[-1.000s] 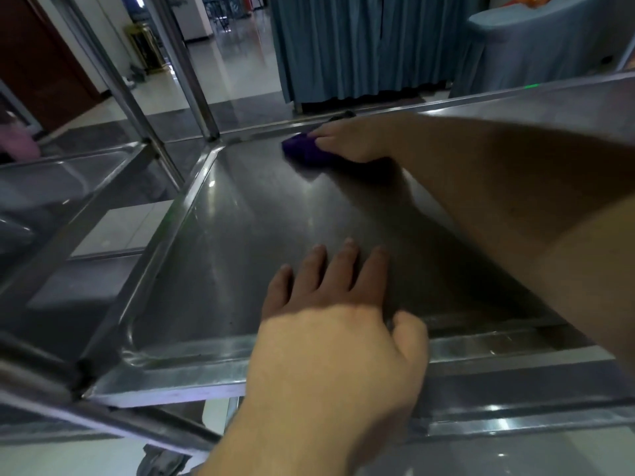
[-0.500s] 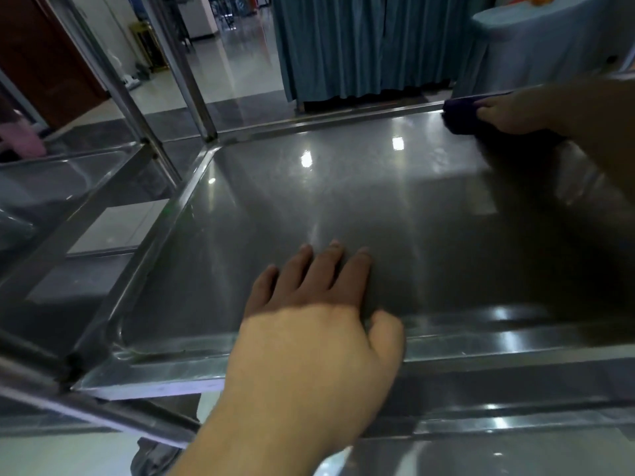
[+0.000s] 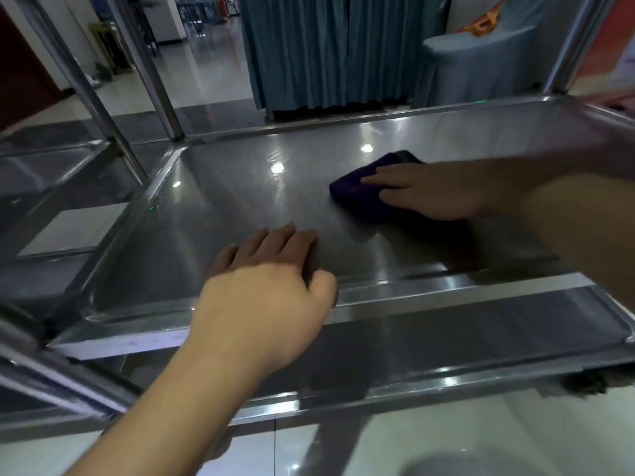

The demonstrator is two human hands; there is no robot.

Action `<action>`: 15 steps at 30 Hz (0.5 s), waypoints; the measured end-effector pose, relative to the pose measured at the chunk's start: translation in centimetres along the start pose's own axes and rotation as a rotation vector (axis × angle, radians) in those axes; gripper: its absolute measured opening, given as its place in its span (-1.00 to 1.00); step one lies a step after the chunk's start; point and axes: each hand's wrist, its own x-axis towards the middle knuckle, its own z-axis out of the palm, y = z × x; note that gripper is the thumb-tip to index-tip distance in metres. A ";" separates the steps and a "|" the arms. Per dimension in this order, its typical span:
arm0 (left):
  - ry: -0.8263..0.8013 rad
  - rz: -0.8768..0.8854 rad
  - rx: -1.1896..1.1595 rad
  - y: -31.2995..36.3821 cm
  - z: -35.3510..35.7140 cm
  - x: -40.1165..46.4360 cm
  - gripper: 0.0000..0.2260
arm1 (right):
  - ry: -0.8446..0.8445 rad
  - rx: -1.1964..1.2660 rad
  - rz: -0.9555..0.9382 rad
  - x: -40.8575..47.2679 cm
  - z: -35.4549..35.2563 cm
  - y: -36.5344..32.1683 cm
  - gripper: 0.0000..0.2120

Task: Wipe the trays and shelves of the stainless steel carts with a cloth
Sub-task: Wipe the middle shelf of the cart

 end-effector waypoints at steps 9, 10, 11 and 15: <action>-0.052 -0.015 -0.021 0.1 -0.4 0.0 -0.45 | -0.035 0.055 0.023 -12.0 2.0 -2.5 -0.56; -0.061 -0.015 -0.022 0.1 -0.5 0.1 -0.44 | -0.027 0.061 0.022 -12.3 1.9 -1.9 -0.57; -0.068 -0.017 -0.022 0.1 -0.6 0.1 -0.42 | -0.027 0.069 0.042 -12.4 1.7 -1.1 -0.57; -0.087 -0.021 -0.014 0.2 -0.8 0.2 -0.34 | -0.003 0.060 0.155 -13.5 0.6 2.5 -0.55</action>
